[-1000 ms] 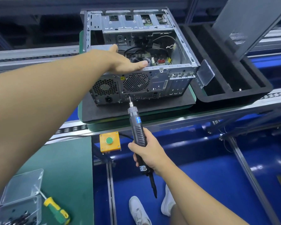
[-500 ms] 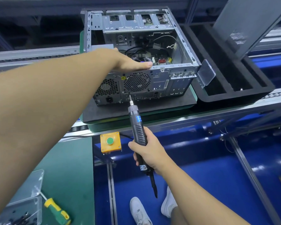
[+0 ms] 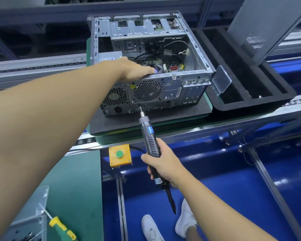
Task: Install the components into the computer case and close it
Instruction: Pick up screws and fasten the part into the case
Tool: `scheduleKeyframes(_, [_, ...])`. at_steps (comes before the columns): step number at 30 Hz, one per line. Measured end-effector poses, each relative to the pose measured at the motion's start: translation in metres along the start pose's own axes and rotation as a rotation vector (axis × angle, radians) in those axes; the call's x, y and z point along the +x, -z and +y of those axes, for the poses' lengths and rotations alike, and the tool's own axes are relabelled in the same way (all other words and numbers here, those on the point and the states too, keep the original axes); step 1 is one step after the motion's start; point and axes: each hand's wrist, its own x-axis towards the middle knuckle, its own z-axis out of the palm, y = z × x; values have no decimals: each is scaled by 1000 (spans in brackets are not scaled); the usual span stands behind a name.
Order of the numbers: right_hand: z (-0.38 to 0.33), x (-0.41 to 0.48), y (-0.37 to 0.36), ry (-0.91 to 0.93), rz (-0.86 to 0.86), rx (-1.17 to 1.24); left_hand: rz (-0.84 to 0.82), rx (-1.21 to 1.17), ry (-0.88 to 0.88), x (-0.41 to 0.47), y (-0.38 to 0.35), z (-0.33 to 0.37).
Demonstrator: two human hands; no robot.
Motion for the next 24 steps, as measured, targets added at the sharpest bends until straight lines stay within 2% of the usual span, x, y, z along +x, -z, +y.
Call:
scheduleKeyframes(8, [6,2,-10,1,-13,-2,-1,-72,-71,7,-6,-1])
scheduleKeyframes(11, [7,2,-11,2,-12,1,77,-164,-61,6,-6,-3])
scheduleKeyframes(14, [9,2,-12,12,3,-9,19,-138,-104,5,-6,-3])
scheduleKeyframes(21, [4,3,-13,17,21,-37,45,-77,-18,-3,-1,-3])
scheduleKeyframes(24, [2,5,-15,22,23,-45,29,-128,-32,-9,-2,-3])
